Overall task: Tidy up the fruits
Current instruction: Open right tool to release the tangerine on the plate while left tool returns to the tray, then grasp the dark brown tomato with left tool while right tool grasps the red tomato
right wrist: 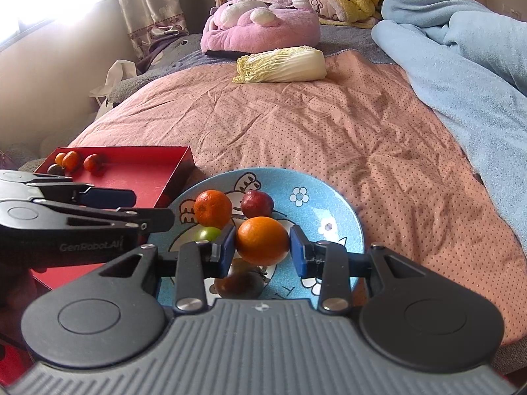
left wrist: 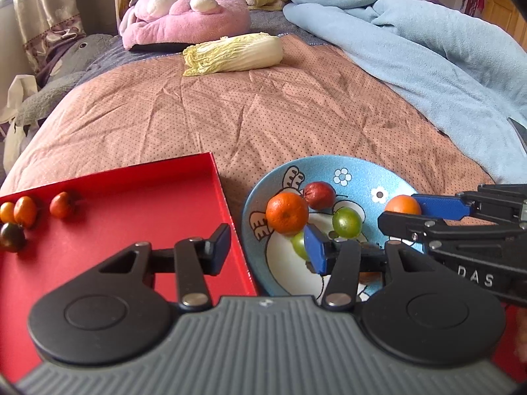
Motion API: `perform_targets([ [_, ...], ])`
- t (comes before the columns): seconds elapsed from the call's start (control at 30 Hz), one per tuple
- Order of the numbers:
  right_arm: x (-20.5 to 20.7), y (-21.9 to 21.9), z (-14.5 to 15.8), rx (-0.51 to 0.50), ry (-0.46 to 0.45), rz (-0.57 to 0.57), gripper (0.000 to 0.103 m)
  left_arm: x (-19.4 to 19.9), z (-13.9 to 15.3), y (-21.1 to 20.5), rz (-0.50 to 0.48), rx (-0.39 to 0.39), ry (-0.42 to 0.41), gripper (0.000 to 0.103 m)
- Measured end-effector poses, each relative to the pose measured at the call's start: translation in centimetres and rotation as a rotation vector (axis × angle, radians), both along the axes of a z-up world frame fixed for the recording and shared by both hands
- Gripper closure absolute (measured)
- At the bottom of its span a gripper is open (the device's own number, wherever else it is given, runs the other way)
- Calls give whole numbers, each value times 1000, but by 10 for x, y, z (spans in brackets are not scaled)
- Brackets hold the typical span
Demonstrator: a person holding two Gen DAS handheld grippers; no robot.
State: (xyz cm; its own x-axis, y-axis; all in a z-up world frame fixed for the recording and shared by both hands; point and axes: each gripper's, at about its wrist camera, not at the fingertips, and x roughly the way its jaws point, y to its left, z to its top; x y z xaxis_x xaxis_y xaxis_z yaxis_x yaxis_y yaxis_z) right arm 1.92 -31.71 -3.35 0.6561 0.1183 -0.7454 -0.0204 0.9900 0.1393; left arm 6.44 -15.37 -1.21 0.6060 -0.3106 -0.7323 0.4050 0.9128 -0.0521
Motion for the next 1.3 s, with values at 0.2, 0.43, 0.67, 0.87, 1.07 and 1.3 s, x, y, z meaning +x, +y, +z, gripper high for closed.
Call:
perform_targets([
  [0.2, 22, -7, -16, -33, 31, -30, 62, -12, 2, 18, 18, -22, 6, 51],
  [0.43, 32, -7, -26, -49, 47, -45, 61, -19, 3, 37, 38, -34, 2, 51],
  [0.67, 34, 6, -17, -44, 31, -10, 61, -19, 0, 59, 84, -44, 7, 51],
  [0.87, 40, 31, -7, -30, 14, 53, 55, -16, -1, 82, 140, -46, 12, 51],
  [1.07, 48, 70, 11, -19, -22, 150, 51, -11, 0, 106, 198, -48, 13, 51],
  [1.3, 54, 124, 26, -20, -40, 274, 46, -9, -4, 132, 260, -56, 23, 51],
])
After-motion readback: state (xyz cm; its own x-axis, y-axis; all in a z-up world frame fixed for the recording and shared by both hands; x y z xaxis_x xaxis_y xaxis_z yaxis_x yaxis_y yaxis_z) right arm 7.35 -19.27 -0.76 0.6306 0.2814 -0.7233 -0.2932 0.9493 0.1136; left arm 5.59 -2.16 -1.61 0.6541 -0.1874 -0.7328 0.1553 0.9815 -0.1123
